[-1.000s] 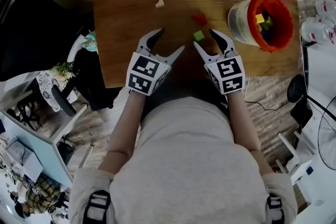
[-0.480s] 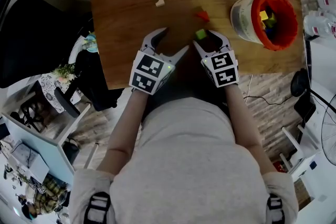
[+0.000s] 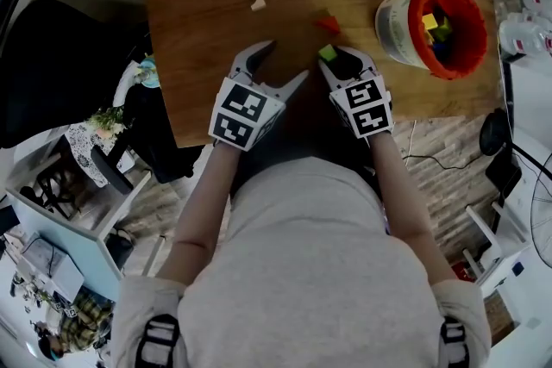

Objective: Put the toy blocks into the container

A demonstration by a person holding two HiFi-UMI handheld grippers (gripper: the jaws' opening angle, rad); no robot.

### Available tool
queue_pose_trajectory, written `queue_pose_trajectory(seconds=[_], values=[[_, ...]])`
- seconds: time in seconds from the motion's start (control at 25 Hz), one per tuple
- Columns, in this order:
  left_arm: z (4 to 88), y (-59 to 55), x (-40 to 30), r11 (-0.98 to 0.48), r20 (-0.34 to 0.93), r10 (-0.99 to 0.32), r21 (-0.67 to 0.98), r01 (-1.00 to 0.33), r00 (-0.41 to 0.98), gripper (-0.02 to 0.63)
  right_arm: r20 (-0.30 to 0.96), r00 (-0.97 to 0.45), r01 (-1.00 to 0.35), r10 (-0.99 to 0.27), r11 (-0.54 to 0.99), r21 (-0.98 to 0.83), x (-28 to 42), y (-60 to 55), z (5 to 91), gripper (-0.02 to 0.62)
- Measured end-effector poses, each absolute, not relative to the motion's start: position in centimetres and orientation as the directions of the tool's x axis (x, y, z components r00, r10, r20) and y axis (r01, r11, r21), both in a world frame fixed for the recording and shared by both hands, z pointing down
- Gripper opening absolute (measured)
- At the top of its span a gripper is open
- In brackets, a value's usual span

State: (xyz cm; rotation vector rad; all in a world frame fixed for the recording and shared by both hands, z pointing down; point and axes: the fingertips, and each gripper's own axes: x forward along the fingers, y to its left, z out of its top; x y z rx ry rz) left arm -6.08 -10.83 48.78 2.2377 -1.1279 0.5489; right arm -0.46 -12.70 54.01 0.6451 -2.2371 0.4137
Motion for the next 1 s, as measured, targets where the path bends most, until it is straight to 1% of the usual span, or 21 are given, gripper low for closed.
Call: queue_pose_trajectory(seconds=[0.16, 0.28, 0.44, 0.56, 0.76, 1.0], values=[[47.8, -11.8, -5.7, -0.509, 0.569, -0.6, 0.272, -0.817, 0.563, 0.31, 0.703, -0.623, -0.552, -0.343, 0.829, -0.084, -0.5, -13.1, 51.5, 0.15], [46.8, -12.3, -5.0, -0.526, 0.553, -0.604, 0.264, -0.808, 0.574, 0.301, 0.678, -0.654, -0.535, -0.335, 0.839, -0.102, -0.5, -13.1, 50.0, 0.15], [45.2, -12.5, -3.3, -0.557, 0.511, -0.607, 0.273, -0.784, 0.609, 0.276, 0.646, -0.676, -0.528, -0.355, 0.844, -0.089, -0.2, -13.3, 47.6, 0.149], [43.5, -12.8, -2.5, -0.578, 0.473, -0.621, 0.262, -0.773, 0.625, 0.273, 0.611, -0.693, -0.538, -0.384, 0.839, -0.082, 0.2, -13.8, 45.2, 0.15], [40.7, -13.8, -1.6, -0.612, 0.426, -0.637, 0.229, -0.757, 0.643, 0.279, 0.546, -0.699, -0.577, -0.462, 0.816, -0.048, 2.0, -15.1, 40.8, 0.149], [38.7, -15.1, -0.1, -0.648, 0.398, -0.634, 0.193, -0.736, 0.663, 0.279, 0.424, -0.687, -0.656, -0.59, 0.754, -0.014, 4.8, -17.2, 35.6, 0.15]])
